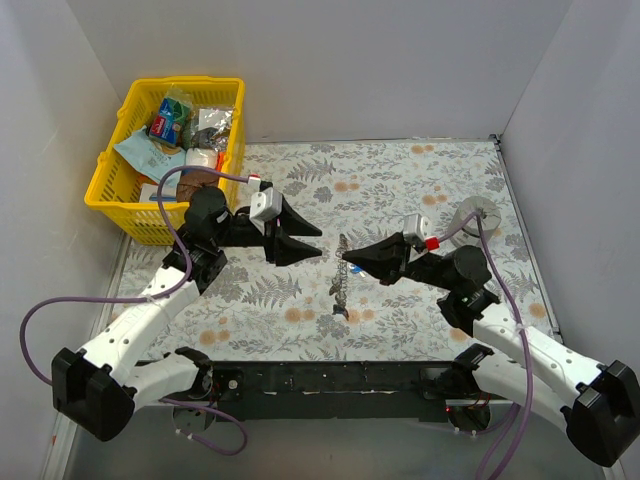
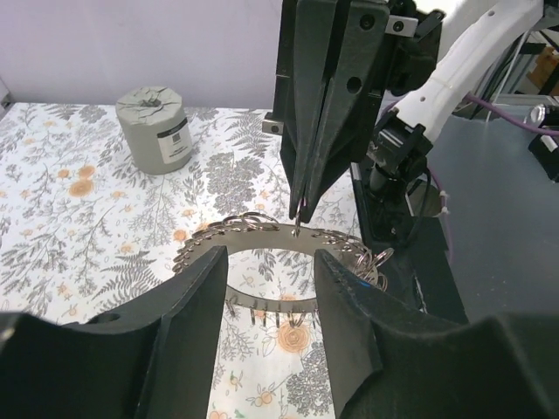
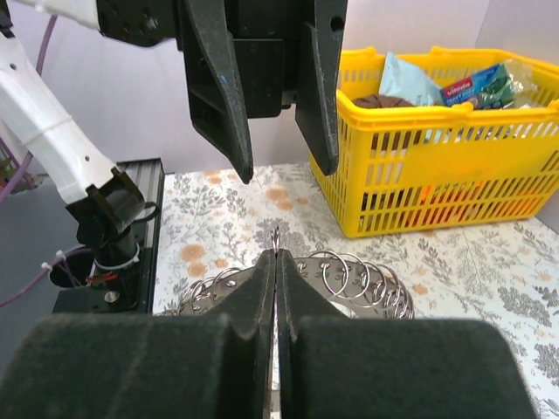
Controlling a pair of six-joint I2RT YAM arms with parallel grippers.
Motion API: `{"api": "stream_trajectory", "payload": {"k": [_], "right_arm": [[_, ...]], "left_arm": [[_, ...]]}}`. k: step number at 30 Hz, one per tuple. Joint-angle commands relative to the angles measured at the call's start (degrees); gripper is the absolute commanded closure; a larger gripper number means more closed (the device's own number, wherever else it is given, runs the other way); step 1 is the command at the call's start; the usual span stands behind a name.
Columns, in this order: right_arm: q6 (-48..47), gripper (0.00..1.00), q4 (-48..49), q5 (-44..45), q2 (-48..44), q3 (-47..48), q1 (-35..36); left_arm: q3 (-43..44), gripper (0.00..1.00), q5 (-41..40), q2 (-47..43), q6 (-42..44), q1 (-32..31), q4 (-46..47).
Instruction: Put the keys on the keyring
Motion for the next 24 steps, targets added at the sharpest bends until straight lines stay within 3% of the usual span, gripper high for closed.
{"api": "stream_trajectory", "payload": {"k": [1,4,12,24], "right_arm": [[3.31,0.99,16.73,2.44,-1.53,-2.46,-0.09],[5.42,0.99,20.88,0.95,-0.47,-3.00,-0.18],[8.24,0.99,28.80,-1.96,2.34,-3.44,-0.09],[8.33,0.99,28.54,-1.61,3.13,-3.18,-0.18]], "left_arm": [[-2.19,0.57,5.44,-0.90,-10.91,0.43,16.10],[-4.56,0.58,6.33,0.07,-17.07,0.52,24.46],[-4.30,0.66,7.47,3.76,-22.63,-0.10,29.76],[-1.05,0.70,5.28,6.66,-15.17,-5.28,20.98]]}}
